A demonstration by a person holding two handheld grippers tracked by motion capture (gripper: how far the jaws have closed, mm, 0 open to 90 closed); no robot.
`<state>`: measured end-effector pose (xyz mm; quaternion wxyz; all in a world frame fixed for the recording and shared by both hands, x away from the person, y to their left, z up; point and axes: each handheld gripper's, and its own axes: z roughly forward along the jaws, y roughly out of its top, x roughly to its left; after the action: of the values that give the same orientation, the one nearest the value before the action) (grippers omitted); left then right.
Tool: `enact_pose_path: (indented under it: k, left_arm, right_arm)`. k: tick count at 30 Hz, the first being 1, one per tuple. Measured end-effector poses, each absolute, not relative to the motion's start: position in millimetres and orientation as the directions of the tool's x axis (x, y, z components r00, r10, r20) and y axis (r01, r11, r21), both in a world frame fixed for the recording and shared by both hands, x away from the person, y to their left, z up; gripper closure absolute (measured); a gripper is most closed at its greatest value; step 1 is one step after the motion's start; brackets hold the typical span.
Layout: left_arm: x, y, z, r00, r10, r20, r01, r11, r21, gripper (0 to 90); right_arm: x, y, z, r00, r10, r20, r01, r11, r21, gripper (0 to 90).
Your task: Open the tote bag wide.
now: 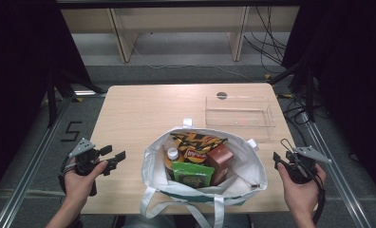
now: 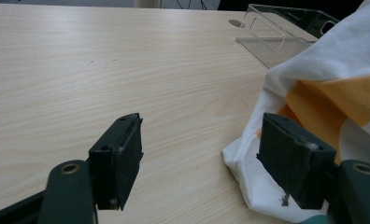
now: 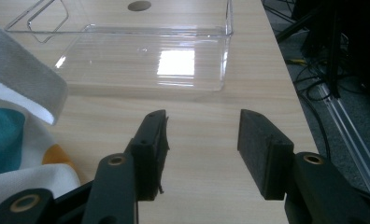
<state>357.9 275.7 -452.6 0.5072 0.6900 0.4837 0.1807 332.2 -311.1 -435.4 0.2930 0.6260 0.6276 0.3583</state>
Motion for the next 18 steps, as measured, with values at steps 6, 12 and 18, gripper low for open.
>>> enact_pose_path:
  k: [6, 12, 18]
  left_arm:
    - [358, 274, -453, 0.472, 0.847, -0.245, 0.489, -0.020, 0.872, 30.3]
    - [358, 275, -453, 0.462, 0.850, -0.253, 0.488, -0.006, 0.873, 30.5]
    - [355, 276, -450, 0.466, 0.847, -0.256, 0.472, 0.007, 0.882, 30.9]
  right_arm:
    - [338, -317, -438, -0.067, 0.996, 0.060, 0.556, -0.013, 0.831, 52.5]
    - [338, -316, -437, -0.080, 0.995, 0.056, 0.538, -0.004, 0.843, 52.5]
    - [332, -313, -427, -0.086, 0.994, 0.071, 0.499, -0.019, 0.866, 53.5]
